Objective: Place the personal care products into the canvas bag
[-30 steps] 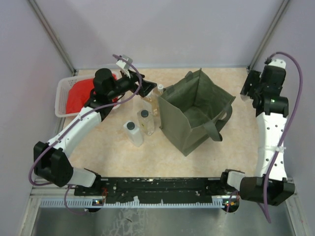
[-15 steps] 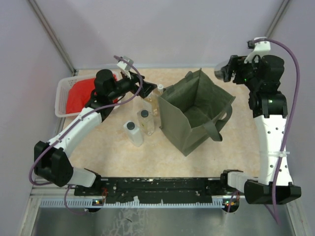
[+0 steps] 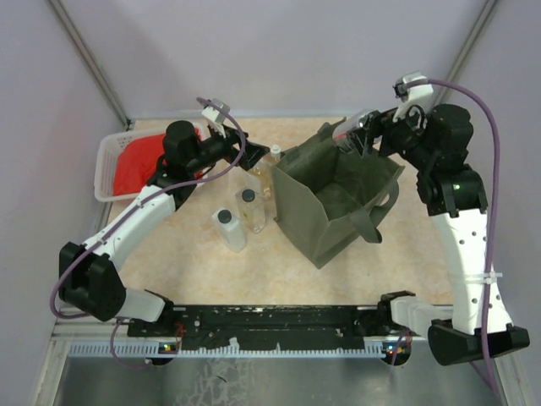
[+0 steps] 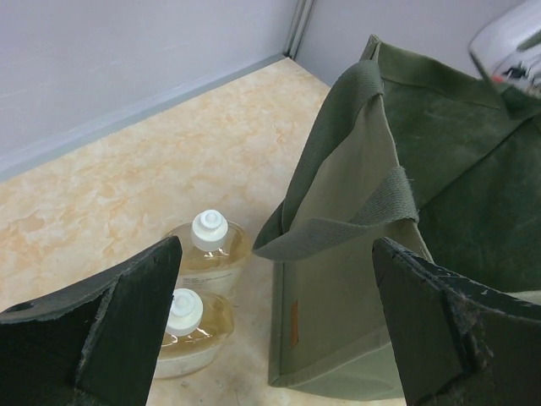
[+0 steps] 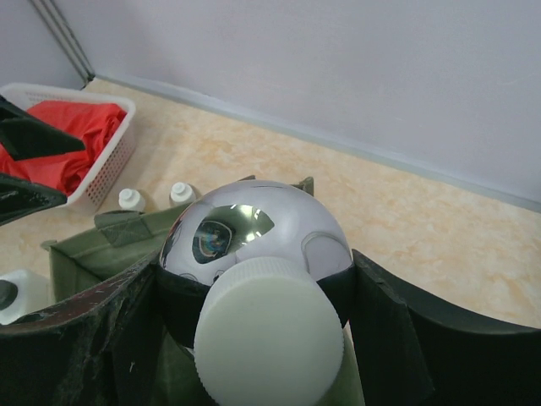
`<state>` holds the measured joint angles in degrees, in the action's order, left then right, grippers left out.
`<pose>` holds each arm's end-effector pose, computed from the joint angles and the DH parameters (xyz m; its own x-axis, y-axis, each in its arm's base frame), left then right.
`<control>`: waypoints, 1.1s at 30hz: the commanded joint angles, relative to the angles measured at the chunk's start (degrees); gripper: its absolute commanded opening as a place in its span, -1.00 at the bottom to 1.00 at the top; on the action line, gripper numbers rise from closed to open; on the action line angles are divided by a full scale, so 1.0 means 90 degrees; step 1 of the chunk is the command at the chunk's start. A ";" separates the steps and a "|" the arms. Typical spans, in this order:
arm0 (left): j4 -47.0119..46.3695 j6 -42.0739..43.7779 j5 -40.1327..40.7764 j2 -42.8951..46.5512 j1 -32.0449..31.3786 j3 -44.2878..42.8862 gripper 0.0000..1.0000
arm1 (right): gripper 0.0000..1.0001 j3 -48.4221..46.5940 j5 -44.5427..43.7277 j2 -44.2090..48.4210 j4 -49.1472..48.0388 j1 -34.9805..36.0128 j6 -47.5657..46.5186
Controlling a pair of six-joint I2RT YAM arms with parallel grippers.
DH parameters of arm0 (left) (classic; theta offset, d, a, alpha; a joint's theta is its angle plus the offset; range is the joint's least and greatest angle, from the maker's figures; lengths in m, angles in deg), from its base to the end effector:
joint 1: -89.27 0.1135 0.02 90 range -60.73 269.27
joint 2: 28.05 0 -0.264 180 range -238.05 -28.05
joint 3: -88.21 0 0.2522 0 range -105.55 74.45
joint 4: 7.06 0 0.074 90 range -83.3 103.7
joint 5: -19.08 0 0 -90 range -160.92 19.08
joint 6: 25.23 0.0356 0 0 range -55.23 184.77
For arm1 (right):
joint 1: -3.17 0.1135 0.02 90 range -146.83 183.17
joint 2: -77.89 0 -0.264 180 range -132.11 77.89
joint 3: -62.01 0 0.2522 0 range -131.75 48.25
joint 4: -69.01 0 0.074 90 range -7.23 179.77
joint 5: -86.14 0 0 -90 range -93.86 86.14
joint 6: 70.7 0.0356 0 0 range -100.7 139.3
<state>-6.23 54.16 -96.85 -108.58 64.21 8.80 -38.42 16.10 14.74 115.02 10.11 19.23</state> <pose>0.2966 -0.1559 0.3654 -0.1733 -0.1018 -0.9796 0.7579 0.6215 -0.1986 0.2047 0.0372 0.4855 -0.1501 -0.0194 -0.9885 -0.4487 0.8923 0.0506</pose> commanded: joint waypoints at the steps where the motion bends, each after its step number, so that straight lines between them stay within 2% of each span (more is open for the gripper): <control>1: 0.0005 0.0106 0.0053 -0.0004 -0.0076 -0.0041 1.00 | -1.00 0.0252 -0.0308 0.0156 -0.0786 0.0576 -0.0205; 5: 0.0164 0.0241 0.0258 0.0017 -0.0082 -0.0069 1.00 | -1.00 0.0488 -0.1164 -0.0185 -0.0559 0.1488 -0.0496; 8: 0.0255 0.0310 0.0350 0.0057 -0.0083 -0.0065 1.00 | -1.00 0.0669 -0.1450 -0.0469 -0.0564 0.1696 -0.0505; 20: 0.0372 0.0432 0.0442 0.0316 -0.0079 0.0130 1.00 | -1.00 0.1038 -0.2633 -0.1606 -0.0298 0.1788 -0.0450; 32: 0.0352 0.0486 0.0502 0.0432 -0.0084 0.0271 1.00 | -1.00 0.1530 -0.3702 -0.2415 -0.0664 0.1788 -0.0504; 33: 0.0341 0.0485 0.0494 0.0432 -0.0084 0.0287 1.00 | -0.95 0.1577 -0.3785 -0.2459 -0.0709 0.1788 -0.0522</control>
<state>-2.66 57.79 -92.87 -106.44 63.86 10.62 -22.95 -12.60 -8.08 117.34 25.95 15.69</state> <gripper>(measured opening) 0.998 0.725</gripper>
